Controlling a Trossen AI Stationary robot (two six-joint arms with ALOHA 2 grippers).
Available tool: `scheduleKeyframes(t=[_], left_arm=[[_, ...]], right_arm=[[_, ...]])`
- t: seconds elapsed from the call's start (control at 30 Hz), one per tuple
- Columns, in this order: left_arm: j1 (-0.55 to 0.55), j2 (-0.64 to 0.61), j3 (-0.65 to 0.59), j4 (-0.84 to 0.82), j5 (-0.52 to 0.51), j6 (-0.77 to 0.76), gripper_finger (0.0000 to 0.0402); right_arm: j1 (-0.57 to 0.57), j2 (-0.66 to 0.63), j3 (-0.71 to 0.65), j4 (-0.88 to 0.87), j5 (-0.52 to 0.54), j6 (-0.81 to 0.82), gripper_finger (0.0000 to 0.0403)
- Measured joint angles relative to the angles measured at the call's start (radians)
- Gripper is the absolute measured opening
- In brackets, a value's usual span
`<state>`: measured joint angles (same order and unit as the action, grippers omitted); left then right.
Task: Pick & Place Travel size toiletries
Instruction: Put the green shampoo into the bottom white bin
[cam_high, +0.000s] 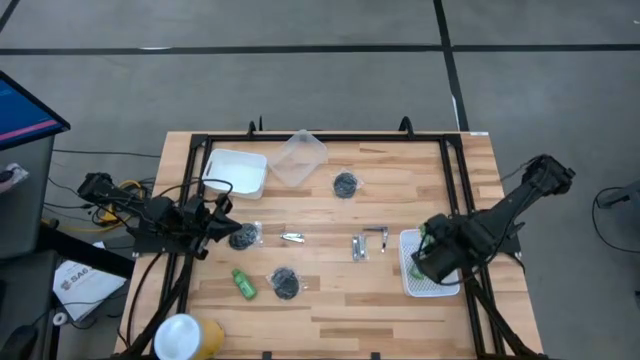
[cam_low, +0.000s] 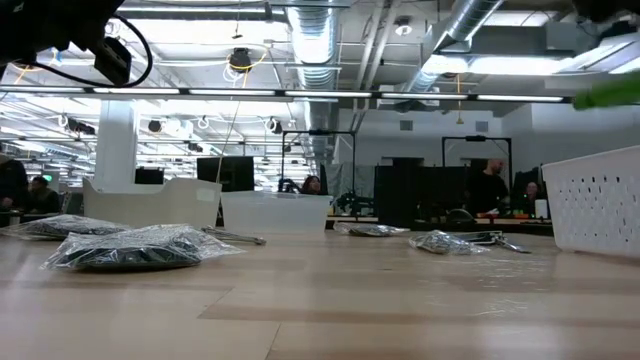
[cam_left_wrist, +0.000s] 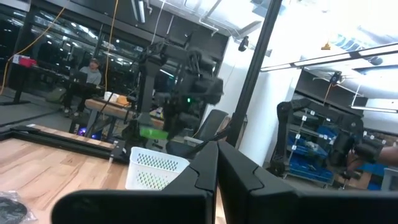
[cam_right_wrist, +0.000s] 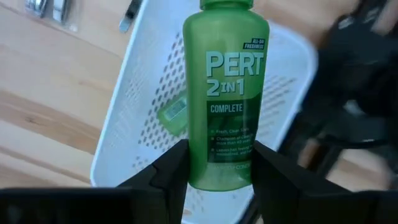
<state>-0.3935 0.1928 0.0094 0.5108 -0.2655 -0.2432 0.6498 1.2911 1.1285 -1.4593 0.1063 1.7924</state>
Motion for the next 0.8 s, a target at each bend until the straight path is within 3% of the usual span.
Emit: scheduleKeyframes(t=[0.27,0.57,0.8], left_arm=[[0.0,0.0,0.0,0.008,-0.036,0.0,0.0001],[0.0,0.0,0.0,0.011,-0.045,0.0,0.0001],[0.0,0.0,0.0,0.015,-0.045,0.0,0.0001]], right_arm=[[-0.015,0.03,-0.191,0.283,-0.063,0.022,0.0143],[-0.045,0.051,-0.277,0.349,-0.136,0.028,0.016],[-0.051,0.051,-0.285,0.346,-0.136,0.028,0.0193]])
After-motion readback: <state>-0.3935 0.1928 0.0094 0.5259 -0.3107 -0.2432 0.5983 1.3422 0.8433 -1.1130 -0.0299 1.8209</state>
